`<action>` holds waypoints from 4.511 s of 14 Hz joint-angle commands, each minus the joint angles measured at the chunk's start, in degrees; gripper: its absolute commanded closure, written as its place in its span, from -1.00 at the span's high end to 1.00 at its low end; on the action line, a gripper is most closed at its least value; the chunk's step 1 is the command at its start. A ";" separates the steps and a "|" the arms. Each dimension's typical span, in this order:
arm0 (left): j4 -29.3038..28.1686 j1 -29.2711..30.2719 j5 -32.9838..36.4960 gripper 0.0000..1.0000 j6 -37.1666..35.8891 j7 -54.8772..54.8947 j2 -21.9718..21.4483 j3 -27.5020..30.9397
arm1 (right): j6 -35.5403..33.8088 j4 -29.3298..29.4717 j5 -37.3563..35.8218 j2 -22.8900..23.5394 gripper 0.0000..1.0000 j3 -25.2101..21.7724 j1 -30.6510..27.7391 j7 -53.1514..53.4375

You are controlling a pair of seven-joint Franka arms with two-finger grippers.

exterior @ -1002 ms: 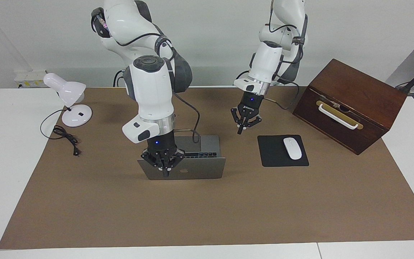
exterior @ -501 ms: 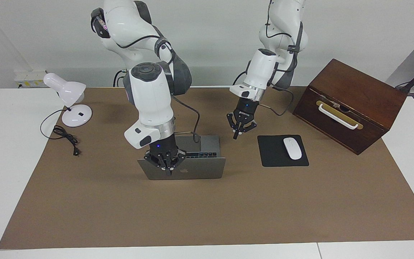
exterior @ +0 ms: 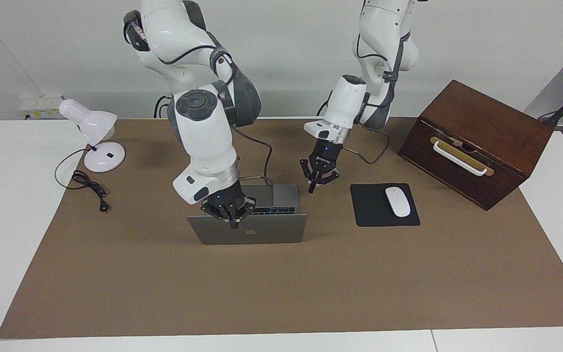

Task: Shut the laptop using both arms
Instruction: 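Move the left gripper to the laptop base while the right gripper hooks the lid, then push the lid down with the right gripper while the left gripper braces the base, then press the laptop lid fully shut with the right gripper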

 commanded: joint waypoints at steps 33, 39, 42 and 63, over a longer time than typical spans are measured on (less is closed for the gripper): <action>-0.88 -7.11 -0.78 -1.00 7.78 4.99 9.59 1.20 | -7.94 -7.62 9.66 -5.02 -1.00 0.36 -1.07 -1.46; -3.51 -6.94 -0.78 -1.00 9.53 8.25 9.59 1.29 | -6.44 -13.16 12.03 -7.48 -1.00 0.36 -1.15 -1.63; -6.25 -6.85 -0.69 -1.00 12.97 9.22 9.50 1.29 | -4.43 -18.16 12.03 -9.76 -1.00 0.36 -1.15 -1.72; -8.09 -7.20 -0.78 -1.00 12.97 10.98 10.29 1.29 | 8.85 -36.46 12.03 -15.93 -1.00 0.36 -0.54 -3.39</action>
